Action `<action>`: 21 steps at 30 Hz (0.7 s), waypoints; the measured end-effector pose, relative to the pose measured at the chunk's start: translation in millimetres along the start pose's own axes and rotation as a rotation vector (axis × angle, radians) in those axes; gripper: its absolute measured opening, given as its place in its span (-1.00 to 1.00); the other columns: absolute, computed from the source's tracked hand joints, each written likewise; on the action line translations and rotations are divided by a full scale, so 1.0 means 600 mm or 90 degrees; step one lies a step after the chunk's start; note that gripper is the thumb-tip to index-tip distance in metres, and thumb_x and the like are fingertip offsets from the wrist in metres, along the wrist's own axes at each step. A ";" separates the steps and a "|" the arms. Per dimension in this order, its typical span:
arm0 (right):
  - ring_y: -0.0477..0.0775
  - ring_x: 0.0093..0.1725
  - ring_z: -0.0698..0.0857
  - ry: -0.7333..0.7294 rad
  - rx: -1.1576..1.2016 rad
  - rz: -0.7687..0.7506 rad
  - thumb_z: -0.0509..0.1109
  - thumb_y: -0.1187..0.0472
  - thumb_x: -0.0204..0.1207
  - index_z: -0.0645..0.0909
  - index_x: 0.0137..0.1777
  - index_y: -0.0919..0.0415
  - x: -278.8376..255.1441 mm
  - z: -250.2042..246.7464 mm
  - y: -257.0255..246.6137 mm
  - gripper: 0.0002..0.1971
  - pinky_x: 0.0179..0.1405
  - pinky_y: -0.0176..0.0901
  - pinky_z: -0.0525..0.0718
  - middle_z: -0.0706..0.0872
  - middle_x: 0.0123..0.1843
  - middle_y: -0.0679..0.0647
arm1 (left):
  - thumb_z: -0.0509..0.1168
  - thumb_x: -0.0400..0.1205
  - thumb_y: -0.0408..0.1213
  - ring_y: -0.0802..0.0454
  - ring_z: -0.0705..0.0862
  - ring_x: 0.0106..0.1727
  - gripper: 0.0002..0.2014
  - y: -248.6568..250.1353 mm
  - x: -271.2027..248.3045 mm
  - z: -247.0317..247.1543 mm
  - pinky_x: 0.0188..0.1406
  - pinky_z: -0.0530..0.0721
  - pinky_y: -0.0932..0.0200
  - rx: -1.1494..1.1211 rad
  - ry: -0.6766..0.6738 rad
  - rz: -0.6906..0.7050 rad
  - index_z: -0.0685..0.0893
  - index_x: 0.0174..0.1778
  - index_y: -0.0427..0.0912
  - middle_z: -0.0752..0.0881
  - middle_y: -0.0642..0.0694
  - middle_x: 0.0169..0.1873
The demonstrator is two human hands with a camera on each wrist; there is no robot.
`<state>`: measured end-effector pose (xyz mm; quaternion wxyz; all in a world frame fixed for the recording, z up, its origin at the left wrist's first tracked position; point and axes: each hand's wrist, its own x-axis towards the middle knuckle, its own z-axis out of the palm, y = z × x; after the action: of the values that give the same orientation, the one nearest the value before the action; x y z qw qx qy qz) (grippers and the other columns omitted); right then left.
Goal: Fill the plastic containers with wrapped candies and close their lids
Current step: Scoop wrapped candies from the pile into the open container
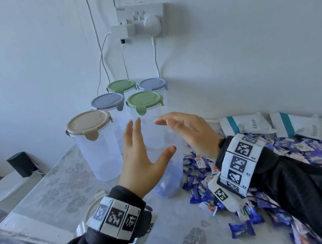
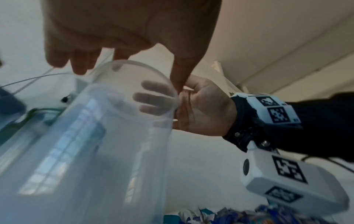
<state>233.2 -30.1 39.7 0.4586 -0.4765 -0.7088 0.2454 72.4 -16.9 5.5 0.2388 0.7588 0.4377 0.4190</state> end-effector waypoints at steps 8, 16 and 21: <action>-0.52 0.05 0.57 -0.033 -0.258 0.192 0.30 0.10 0.63 0.60 0.23 -0.06 -0.139 -0.124 0.059 -0.79 0.09 -0.44 0.51 0.66 0.18 -0.26 | 0.27 0.53 -0.22 0.36 0.47 -0.11 -0.82 0.070 -0.056 0.075 -0.06 0.40 0.56 -0.077 -0.086 0.282 0.54 0.05 -0.04 0.49 0.24 -0.12; 0.22 0.67 -0.11 -0.284 -0.575 0.482 -0.07 -0.77 -0.04 -0.42 0.39 -0.64 -0.272 -0.189 0.120 -0.02 0.58 0.32 0.05 -0.11 0.69 0.14 | 0.30 0.38 0.39 -0.39 -0.19 0.62 0.08 0.062 -0.051 0.210 0.54 0.05 -0.39 0.299 -0.620 -0.081 -0.31 0.60 0.19 -0.30 -0.29 0.61; 0.24 0.61 0.06 -0.248 -0.614 0.435 0.24 -0.54 0.28 -0.21 0.56 -0.44 -0.282 -0.181 0.124 -0.06 0.50 0.17 0.26 0.05 0.63 0.17 | 0.22 0.40 0.44 -0.38 -0.14 0.62 0.04 0.066 -0.053 0.242 0.49 0.02 -0.39 0.405 -0.649 -0.049 -0.26 0.61 0.15 -0.20 -0.25 0.63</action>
<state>384.0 -160.6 -39.3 -0.0506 -0.7766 -0.6178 0.1128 205.2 -63.8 -56.7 0.1949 0.8819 0.3990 -0.1583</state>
